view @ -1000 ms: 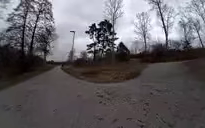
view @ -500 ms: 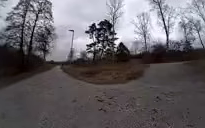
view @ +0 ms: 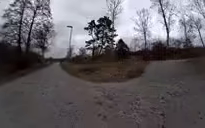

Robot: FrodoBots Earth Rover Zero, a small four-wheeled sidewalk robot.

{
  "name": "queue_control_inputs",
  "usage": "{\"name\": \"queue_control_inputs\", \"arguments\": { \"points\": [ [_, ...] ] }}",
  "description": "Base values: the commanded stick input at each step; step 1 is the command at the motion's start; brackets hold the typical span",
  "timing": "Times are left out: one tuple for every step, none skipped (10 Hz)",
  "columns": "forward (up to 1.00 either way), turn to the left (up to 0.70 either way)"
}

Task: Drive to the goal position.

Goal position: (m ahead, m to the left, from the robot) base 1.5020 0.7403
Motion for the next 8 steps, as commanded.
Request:
{"name": "queue_control_inputs", "arguments": {
  "points": [
    [0.7, 0.05],
    [0.7, 0.07],
    [0.7, 0.09],
    [0.7, 0.1],
    [0.7, 0.12],
    [0.7, 0.17],
    [0.7, 0.26],
    [0.7, 0.35]
  ]
}}
